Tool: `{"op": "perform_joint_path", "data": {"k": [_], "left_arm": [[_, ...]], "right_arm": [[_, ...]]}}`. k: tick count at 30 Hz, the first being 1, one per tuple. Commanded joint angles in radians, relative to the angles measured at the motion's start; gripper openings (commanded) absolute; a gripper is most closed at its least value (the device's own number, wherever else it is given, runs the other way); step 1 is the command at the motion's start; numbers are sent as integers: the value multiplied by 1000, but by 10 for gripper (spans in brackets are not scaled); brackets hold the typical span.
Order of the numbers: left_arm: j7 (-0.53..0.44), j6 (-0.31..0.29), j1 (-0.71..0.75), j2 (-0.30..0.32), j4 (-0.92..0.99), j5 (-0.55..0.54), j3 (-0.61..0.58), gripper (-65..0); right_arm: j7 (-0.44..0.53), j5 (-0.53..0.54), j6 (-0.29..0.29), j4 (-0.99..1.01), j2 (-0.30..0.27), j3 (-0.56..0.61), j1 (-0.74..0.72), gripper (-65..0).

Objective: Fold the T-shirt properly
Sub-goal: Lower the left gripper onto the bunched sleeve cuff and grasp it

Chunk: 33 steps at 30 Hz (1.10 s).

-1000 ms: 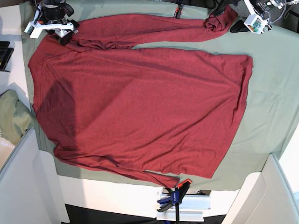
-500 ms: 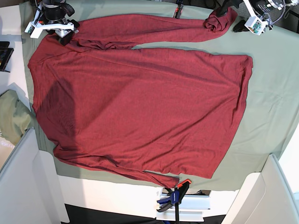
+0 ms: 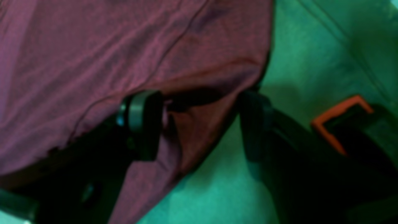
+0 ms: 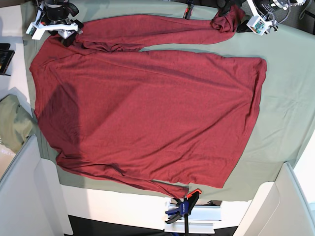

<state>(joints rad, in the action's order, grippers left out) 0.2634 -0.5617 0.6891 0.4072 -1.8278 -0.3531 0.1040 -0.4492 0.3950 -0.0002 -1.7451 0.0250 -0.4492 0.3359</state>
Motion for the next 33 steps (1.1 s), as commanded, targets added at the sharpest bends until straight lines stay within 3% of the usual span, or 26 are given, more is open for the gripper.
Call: {"op": "perform_joint_path", "data": {"k": [1, 3, 5, 7, 10, 12, 13, 21, 24, 26, 28, 33], "left_arm": [[-14, 1, 6, 8, -10, -8, 5, -221], [-43, 1, 7, 8, -10, -8, 5, -331], [-71, 0, 7, 8, -10, -9, 5, -499], [-72, 1, 6, 8, -10, -8, 5, -603], [-72, 0, 3, 8, -10, -8, 5, -650], [-66, 0, -2, 8, -10, -8, 5, -650], [-48, 0, -6, 8, -10, -8, 5, -650], [-4, -31, -24, 8, -10, -14, 5, -650], [-4, -34, -24, 9, -10, -26, 5, -650], [-2, -34, -23, 8, -10, -32, 5, -650], [-1, -34, -24, 9, -10, -32, 5, -650], [3, -63, -24, 12, -10, -58, 5, -650]], "right_arm": [[30, 1, 5, -14, -6, -1, -1, -260], [46, 2, 5, -14, -5, -1, -1, -260], [61, 2, 5, -14, -6, -1, -1, -265], [68, 2, 5, -14, -5, -1, -1, -349], [68, 2, 6, -14, -5, -1, -5, -545], [75, 1, 6, -14, -5, -1, -9, -637], [79, 0, 6, -14, -5, -1, -9, -650], [71, -48, 6, -14, -5, -1, 5, -648], [48, -47, 3, -14, -5, -3, 18, -432], [37, -47, -18, -16, 3, -10, 28, -321], [8, -47, -53, -16, 15, -24, 31, -299], [-12, -9, -57, -16, 34, -50, 30, -298]]}}
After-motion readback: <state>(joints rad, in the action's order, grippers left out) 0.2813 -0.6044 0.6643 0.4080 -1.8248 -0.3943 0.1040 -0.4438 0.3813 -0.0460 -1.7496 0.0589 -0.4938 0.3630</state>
